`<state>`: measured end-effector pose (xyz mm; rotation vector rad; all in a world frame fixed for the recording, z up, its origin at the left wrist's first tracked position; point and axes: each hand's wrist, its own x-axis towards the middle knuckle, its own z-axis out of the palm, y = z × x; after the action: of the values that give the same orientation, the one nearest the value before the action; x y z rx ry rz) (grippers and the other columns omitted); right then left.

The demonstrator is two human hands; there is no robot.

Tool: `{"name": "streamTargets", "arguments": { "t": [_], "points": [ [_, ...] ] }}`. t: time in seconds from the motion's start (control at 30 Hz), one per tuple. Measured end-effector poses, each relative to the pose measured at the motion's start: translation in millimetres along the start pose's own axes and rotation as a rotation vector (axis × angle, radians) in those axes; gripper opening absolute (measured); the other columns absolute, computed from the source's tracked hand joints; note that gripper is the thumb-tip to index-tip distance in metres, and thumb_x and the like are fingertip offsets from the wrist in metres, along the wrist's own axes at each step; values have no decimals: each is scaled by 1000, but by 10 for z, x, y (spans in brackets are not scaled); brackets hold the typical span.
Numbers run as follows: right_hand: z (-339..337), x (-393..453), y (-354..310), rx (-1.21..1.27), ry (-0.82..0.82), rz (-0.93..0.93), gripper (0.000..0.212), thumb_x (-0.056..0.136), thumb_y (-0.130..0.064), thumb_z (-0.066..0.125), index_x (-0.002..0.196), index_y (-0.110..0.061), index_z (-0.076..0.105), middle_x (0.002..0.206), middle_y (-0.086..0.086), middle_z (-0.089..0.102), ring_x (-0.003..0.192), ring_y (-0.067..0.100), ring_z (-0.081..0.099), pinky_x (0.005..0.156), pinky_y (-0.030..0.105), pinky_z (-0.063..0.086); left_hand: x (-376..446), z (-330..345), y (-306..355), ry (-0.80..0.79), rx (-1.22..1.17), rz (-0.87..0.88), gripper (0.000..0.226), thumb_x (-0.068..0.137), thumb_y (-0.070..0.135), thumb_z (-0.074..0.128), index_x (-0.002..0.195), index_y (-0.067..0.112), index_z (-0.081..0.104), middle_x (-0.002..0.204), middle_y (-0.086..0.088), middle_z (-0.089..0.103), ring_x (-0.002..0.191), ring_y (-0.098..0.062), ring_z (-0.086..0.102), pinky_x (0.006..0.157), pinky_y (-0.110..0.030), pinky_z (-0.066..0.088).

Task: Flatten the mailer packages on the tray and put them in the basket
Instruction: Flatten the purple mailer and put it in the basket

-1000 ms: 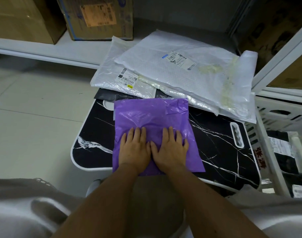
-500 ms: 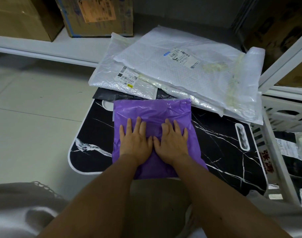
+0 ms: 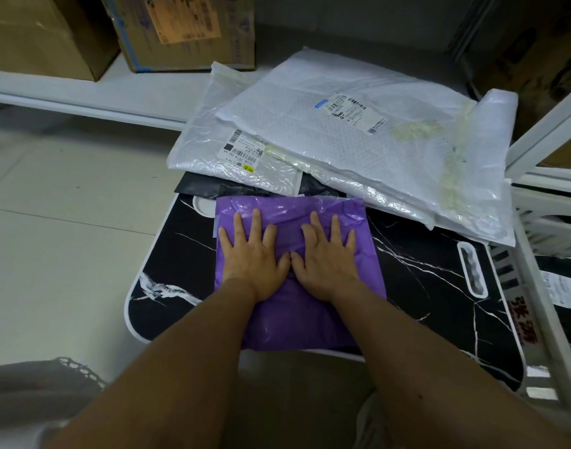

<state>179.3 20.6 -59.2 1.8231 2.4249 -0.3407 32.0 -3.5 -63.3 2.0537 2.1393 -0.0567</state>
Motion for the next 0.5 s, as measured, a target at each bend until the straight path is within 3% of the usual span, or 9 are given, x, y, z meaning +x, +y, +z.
{"name": "streamTargets", "arguments": {
  "t": [0.07, 0.17, 0.5],
  "points": [
    [16, 10, 3, -25, -5, -1, 68, 97, -54, 26, 154, -28, 2, 162, 0, -10, 147, 35, -14, 115, 60, -5, 10, 11, -3, -5, 4, -8, 71, 93, 62, 20, 152, 28, 2, 161, -5, -9, 144, -40, -11, 113, -63, 0],
    [29, 21, 10, -12, 19, 6, 64, 97, -55, 24, 154, -35, 3, 163, 0, -9, 148, 32, -13, 116, 58, -6, 13, 22, -5, -1, 12, -14, 68, 92, 64, 16, 151, 37, -7, 161, -4, -10, 145, -39, -12, 112, -63, 0],
    [38, -2, -12, 21, 20, 150, 61, 91, -70, 19, 148, -53, 6, 161, 5, -16, 146, 37, -16, 111, 65, -6, -22, 7, 2, -23, 13, -79, 68, 91, 67, 12, 150, 39, -7, 160, -6, -11, 145, -38, -12, 114, -60, -3]
  ]
}}
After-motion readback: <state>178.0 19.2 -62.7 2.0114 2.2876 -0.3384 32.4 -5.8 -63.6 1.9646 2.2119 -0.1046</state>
